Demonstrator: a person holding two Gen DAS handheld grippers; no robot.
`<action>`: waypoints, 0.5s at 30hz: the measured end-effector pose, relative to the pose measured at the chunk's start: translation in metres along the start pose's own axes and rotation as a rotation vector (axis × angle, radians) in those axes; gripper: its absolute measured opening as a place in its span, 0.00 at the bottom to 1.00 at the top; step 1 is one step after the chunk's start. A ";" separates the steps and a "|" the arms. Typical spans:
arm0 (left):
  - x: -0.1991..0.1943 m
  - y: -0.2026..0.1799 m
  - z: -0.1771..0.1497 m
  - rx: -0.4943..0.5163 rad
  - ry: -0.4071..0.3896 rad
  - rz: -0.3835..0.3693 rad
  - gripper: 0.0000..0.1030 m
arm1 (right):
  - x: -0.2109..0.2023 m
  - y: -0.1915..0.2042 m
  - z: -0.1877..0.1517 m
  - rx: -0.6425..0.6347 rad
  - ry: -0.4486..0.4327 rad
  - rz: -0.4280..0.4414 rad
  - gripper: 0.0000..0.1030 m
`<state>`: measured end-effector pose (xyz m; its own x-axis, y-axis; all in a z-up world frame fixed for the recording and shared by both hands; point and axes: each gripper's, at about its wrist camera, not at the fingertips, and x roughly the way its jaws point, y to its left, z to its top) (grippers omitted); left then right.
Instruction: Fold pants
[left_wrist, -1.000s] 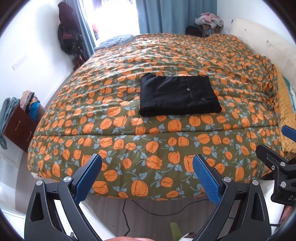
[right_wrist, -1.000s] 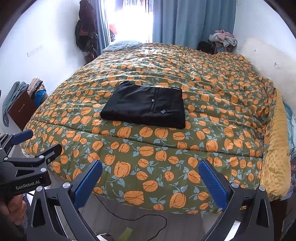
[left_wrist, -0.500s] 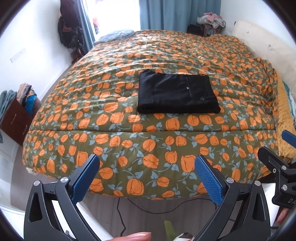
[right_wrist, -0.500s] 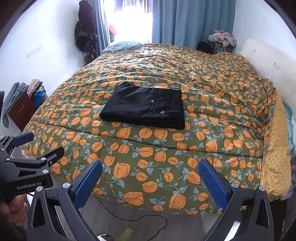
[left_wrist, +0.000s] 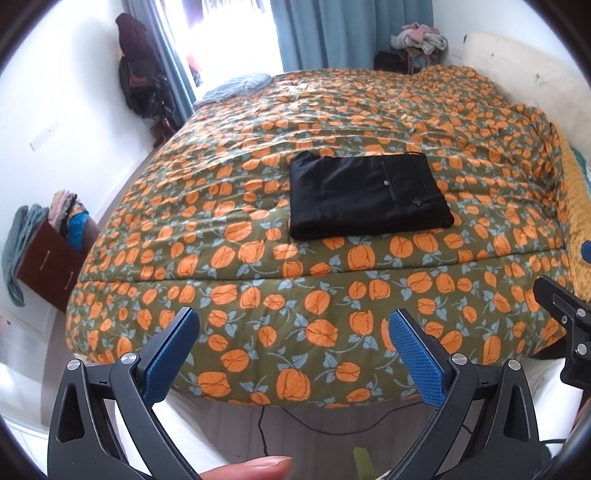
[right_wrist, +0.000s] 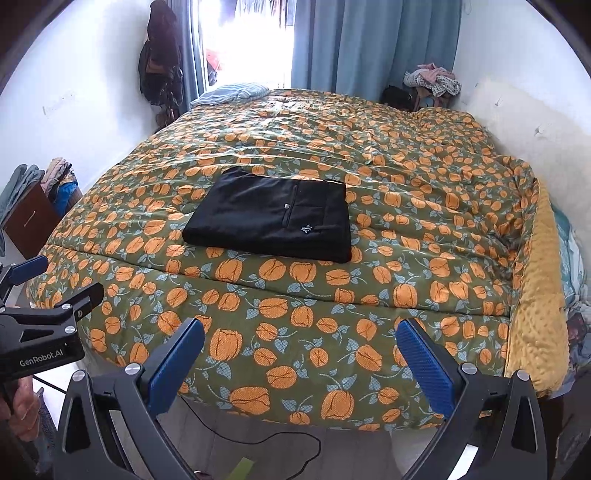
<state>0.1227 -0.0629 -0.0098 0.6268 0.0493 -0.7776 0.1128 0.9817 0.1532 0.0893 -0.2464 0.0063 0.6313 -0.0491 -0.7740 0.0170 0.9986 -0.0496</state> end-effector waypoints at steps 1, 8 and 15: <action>-0.001 0.000 0.000 -0.003 -0.004 -0.009 0.99 | 0.000 0.000 0.000 -0.001 -0.002 -0.004 1.00; -0.001 0.001 0.002 -0.032 0.004 -0.036 0.99 | -0.001 0.000 0.001 -0.007 -0.007 -0.022 1.00; -0.001 0.001 0.002 -0.034 0.002 -0.040 0.99 | -0.001 0.001 0.000 -0.012 -0.006 -0.027 1.00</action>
<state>0.1237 -0.0619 -0.0077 0.6207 0.0106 -0.7840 0.1114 0.9886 0.1016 0.0886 -0.2452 0.0075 0.6357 -0.0755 -0.7683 0.0248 0.9967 -0.0774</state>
